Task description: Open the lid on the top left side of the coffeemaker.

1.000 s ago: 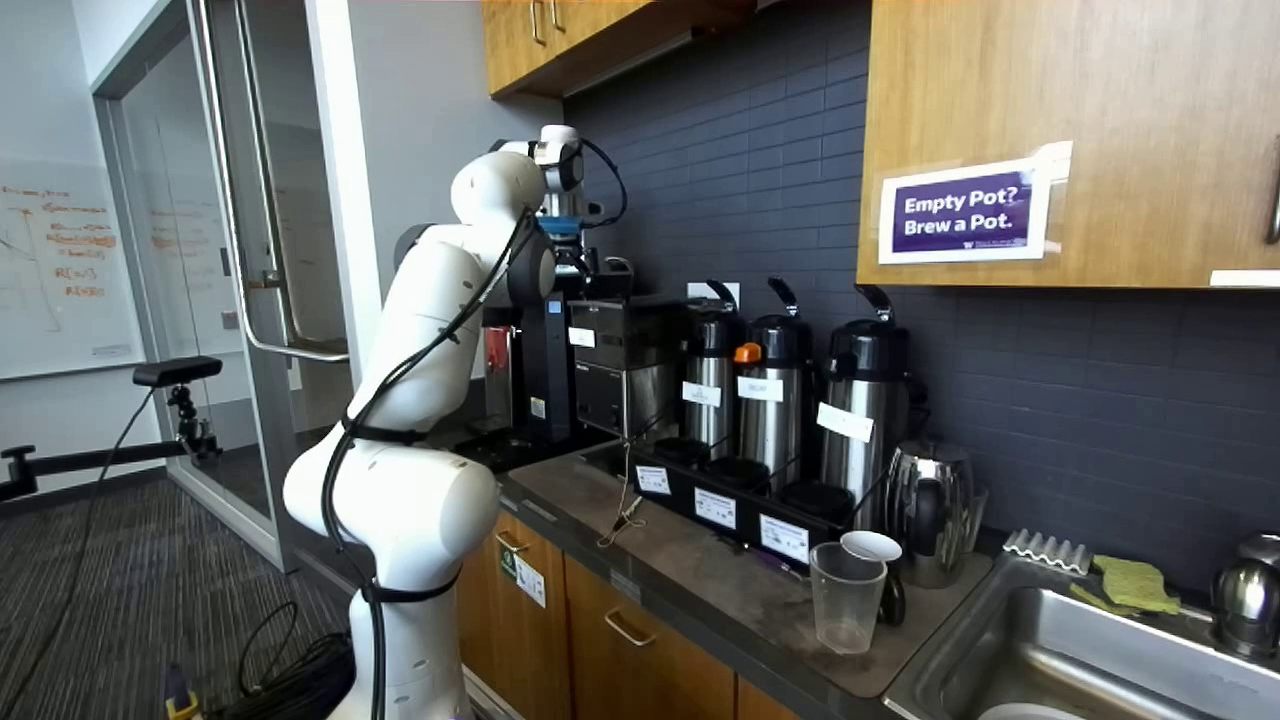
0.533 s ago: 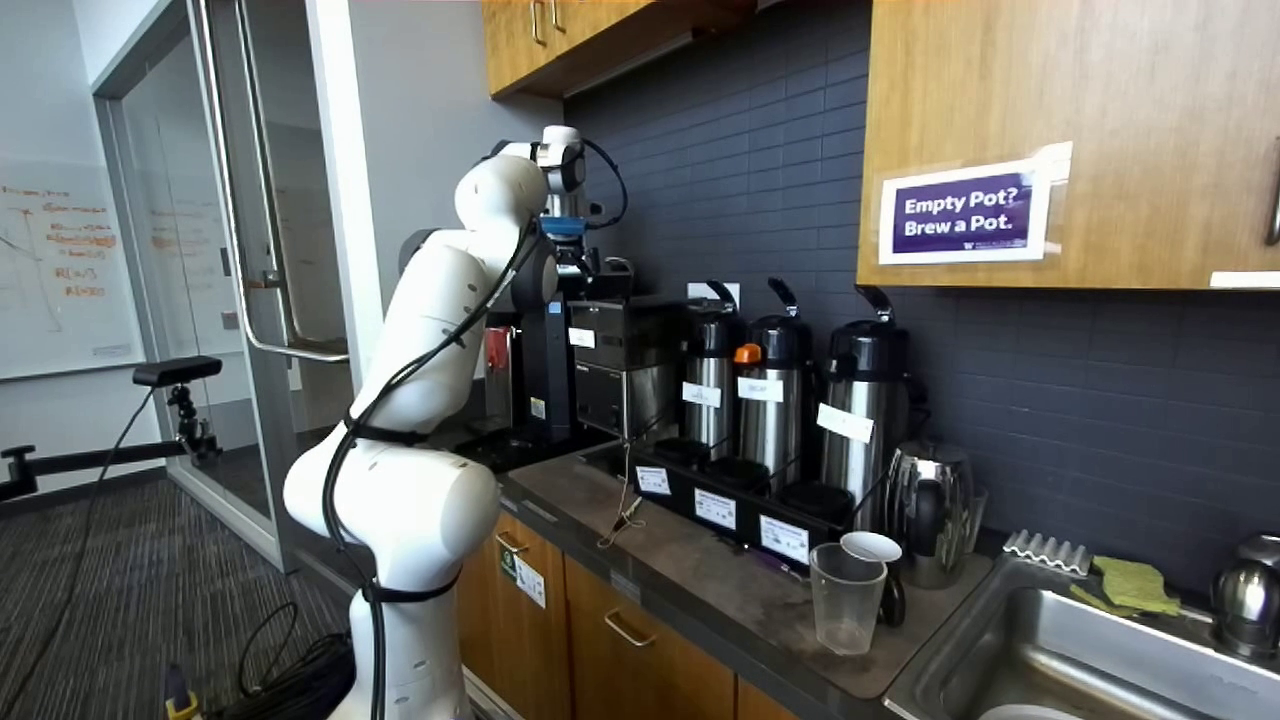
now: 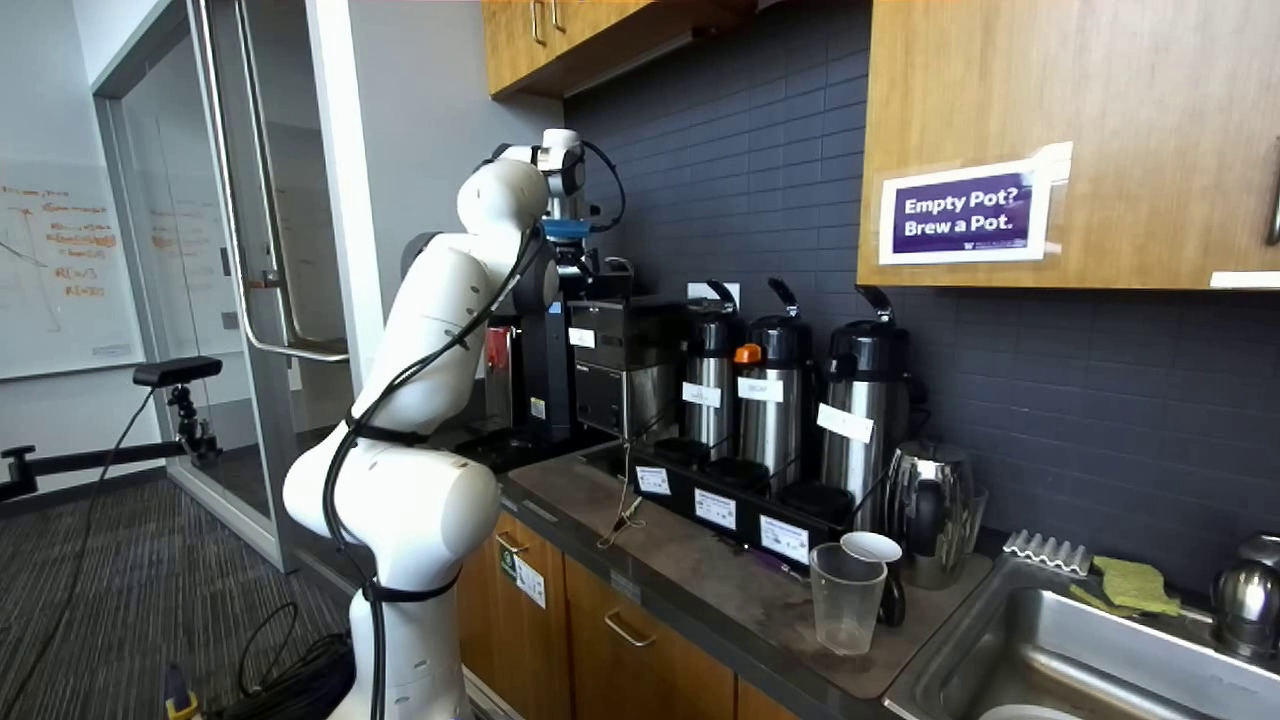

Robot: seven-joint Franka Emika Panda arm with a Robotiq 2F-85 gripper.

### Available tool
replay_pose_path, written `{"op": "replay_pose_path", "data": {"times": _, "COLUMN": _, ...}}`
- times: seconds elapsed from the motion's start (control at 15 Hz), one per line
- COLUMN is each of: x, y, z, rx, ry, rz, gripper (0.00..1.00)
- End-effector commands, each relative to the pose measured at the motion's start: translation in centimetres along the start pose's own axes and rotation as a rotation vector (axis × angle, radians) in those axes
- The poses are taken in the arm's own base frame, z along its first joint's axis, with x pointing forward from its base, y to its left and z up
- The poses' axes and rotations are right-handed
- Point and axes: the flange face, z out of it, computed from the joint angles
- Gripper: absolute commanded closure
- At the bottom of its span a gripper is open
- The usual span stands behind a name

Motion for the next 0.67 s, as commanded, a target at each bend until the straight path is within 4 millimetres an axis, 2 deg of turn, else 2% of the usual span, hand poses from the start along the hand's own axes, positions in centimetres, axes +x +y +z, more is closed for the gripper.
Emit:
{"op": "replay_pose_path", "data": {"times": 0.0, "x": 0.43, "y": 0.06, "z": -0.08, "rx": -0.006, "ry": 0.021, "rz": -0.079, "gripper": 0.00}}
{"op": "replay_pose_path", "data": {"times": 0.6, "x": 1.02, "y": 0.58, "z": 0.31, "rx": -0.012, "ry": 0.053, "rz": -0.201, "gripper": 0.00}}
